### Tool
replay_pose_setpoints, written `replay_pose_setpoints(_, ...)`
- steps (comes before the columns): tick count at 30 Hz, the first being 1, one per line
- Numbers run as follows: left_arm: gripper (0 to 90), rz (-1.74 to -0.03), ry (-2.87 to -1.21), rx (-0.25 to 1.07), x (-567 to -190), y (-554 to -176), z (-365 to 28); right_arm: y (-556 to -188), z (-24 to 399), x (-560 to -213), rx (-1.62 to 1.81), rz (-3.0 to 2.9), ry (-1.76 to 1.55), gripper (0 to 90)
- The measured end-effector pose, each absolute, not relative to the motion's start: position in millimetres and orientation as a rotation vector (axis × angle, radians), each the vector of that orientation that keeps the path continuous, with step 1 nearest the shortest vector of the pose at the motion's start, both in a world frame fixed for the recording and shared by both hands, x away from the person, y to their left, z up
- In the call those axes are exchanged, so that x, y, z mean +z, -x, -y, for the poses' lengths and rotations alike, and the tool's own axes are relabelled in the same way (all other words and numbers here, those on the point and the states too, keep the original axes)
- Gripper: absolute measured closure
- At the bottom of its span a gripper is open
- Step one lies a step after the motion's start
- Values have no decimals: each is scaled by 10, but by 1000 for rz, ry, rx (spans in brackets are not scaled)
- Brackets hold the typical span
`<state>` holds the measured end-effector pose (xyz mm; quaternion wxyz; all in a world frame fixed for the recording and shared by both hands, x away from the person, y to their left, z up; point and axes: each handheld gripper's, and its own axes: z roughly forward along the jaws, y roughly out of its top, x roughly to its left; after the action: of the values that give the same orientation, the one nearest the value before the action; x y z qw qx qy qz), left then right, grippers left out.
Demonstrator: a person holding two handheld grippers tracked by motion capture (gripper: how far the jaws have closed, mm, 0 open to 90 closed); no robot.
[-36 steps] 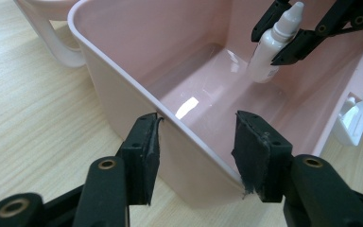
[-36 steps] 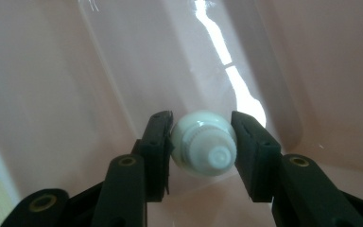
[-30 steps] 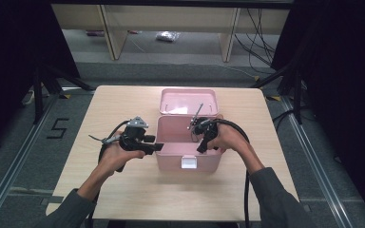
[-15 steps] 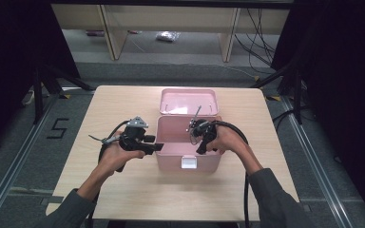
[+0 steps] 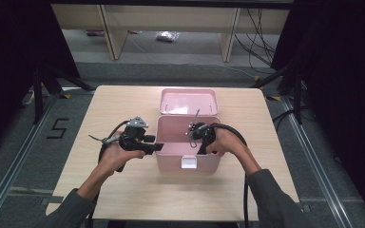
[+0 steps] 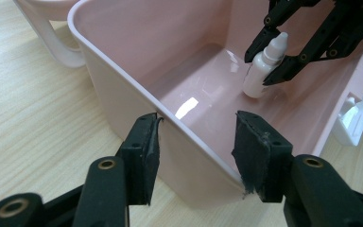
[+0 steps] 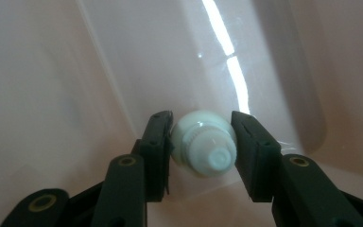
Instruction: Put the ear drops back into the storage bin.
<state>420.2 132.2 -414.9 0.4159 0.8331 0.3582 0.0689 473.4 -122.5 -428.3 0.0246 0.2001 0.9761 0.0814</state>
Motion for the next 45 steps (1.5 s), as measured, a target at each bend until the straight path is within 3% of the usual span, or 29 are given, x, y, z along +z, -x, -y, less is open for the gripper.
replay_pose_setpoints(24, 508, -929, -2072, 178, -4145, -4183, -1300, -4697, 1261, -4280, 254, -3012, -686, 588)
replay_pose_setpoints(33, 509, -929, -2072, 182, -4144, -4183, -1299, -4703, 1339, -3996, 400, -2986, -653, 464)
replay_pose_setpoints(45, 503, -907, -2095, 173, -4150, -4208, -1315, -4606, 1532, -3622, 669, -2872, -716, 420)
